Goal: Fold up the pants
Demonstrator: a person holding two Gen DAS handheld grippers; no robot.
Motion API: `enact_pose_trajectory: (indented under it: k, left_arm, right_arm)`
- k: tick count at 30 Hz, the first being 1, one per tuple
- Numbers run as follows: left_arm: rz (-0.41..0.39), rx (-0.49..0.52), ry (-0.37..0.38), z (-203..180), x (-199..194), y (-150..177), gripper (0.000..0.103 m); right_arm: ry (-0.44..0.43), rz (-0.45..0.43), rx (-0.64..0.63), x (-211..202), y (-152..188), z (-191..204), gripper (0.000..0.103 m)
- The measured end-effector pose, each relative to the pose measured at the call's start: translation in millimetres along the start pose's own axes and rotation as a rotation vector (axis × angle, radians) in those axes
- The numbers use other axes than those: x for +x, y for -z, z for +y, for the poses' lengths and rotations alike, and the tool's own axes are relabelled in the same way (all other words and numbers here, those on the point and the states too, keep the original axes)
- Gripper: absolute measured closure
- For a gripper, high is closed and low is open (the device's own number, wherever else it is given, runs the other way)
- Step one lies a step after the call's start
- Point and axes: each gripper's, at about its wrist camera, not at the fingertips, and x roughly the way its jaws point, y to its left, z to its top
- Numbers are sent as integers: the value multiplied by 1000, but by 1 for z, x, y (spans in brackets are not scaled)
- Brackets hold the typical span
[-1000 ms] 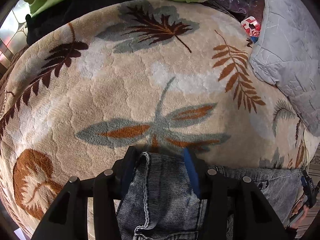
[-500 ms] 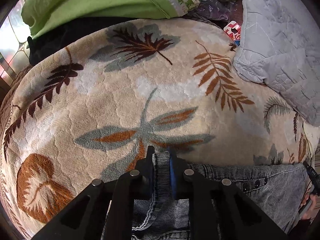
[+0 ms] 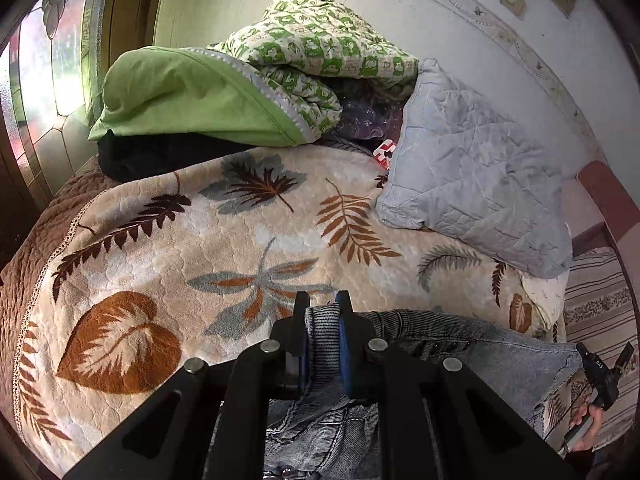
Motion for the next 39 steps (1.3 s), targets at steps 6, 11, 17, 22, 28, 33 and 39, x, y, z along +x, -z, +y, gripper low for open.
enact_pose_trajectory:
  k: [6, 11, 17, 22, 28, 33, 39]
  left_arm:
    - [-48, 15, 57, 17, -69, 48, 90]
    - [-30, 42, 55, 32, -101, 109, 90]
    - [73, 60, 32, 51, -100, 181, 90]
    - [202, 66, -58, 67, -82, 215, 89]
    - [166, 59, -231, 97, -111, 208, 89]
    - [90, 53, -204, 86, -126, 191, 89]
    - [121, 137, -118, 30, -82, 185, 89]
  right_arm:
    - [-78, -18, 42, -71, 36, -27, 88]
    - [-72, 23, 4, -121, 85, -52, 88]
    - [-24, 162, -41, -150, 150, -87, 88]
    - [-29, 318, -43, -148, 192, -115, 85]
    - [-29, 287, -38, -172, 185, -133, 83]
    - [-100, 189, 30, -174, 146, -130, 50]
    - [-49, 249, 36, -103, 114, -93, 25]
